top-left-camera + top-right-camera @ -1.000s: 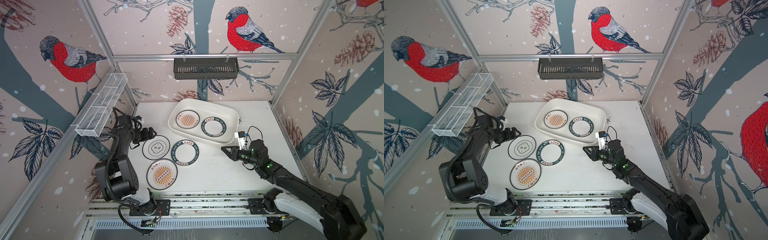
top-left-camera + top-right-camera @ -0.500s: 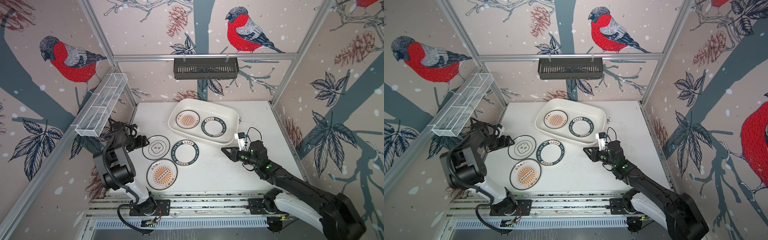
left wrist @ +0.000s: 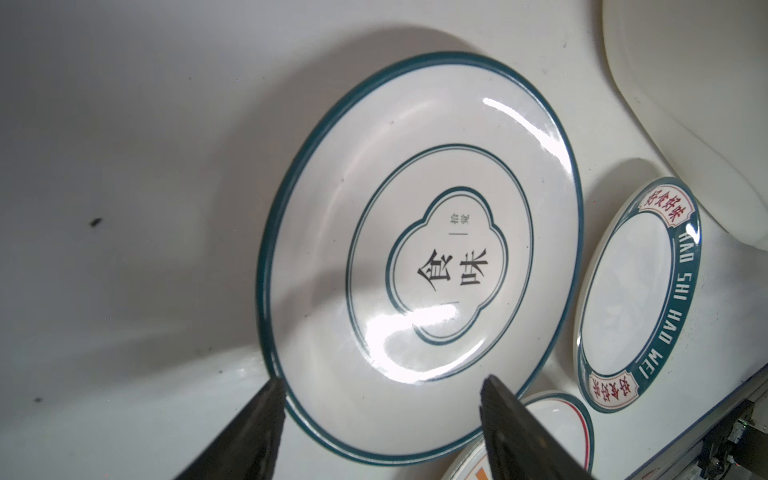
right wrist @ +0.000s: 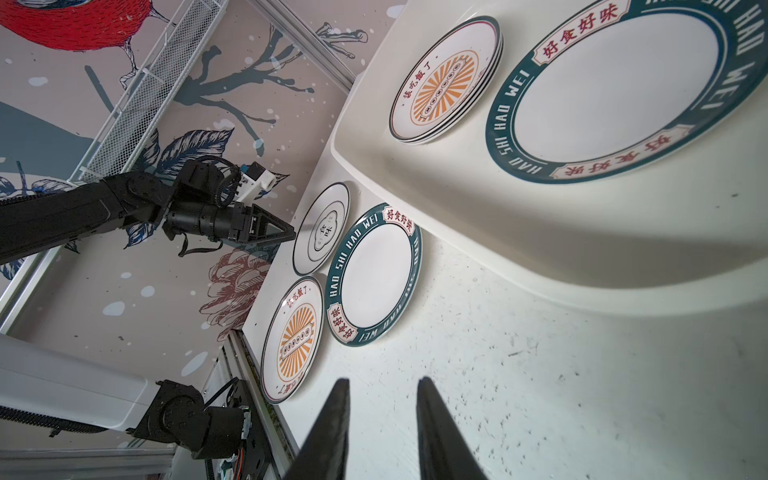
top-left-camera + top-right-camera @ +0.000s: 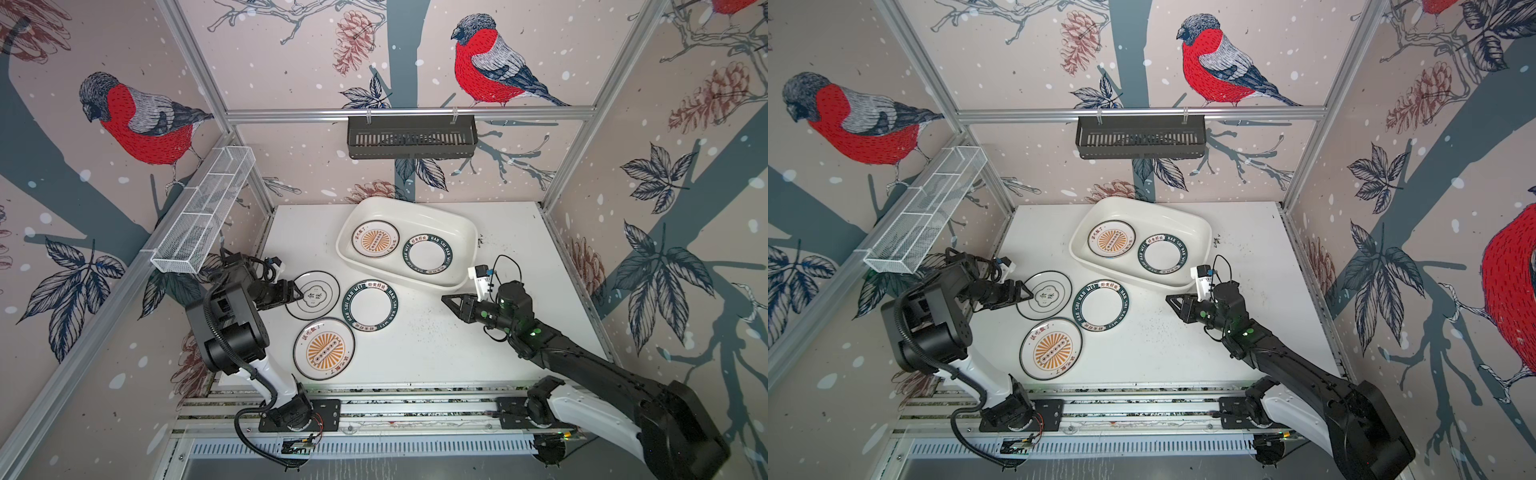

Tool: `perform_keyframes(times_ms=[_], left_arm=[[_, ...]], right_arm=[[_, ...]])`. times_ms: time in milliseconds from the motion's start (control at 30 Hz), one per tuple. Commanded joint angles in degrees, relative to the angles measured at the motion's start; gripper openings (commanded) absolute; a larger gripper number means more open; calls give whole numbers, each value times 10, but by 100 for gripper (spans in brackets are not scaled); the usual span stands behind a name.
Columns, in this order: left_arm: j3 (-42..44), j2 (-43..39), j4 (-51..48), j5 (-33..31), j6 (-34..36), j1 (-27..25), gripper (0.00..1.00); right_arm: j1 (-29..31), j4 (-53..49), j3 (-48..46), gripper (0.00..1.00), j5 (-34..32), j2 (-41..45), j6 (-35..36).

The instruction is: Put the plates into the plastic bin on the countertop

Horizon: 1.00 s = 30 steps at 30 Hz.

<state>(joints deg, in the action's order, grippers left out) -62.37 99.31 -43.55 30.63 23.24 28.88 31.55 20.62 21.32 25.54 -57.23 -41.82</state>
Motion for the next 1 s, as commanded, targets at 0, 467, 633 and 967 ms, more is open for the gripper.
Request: perform_keyframes(times_ms=[0, 467, 633, 967], left_arm=[[5, 4, -8, 24, 20, 1, 73], [18, -4, 11, 36, 20, 17, 65], [2, -24, 5, 46, 21, 17, 68], [45, -77, 37, 3, -8, 27, 71]], right_arm=[[1, 23, -1, 30, 3, -4, -1], [1, 39, 8, 29, 14, -37, -5], [1, 44, 14, 29, 18, -49, -4], [1, 46, 9, 29, 18, -44, -4]])
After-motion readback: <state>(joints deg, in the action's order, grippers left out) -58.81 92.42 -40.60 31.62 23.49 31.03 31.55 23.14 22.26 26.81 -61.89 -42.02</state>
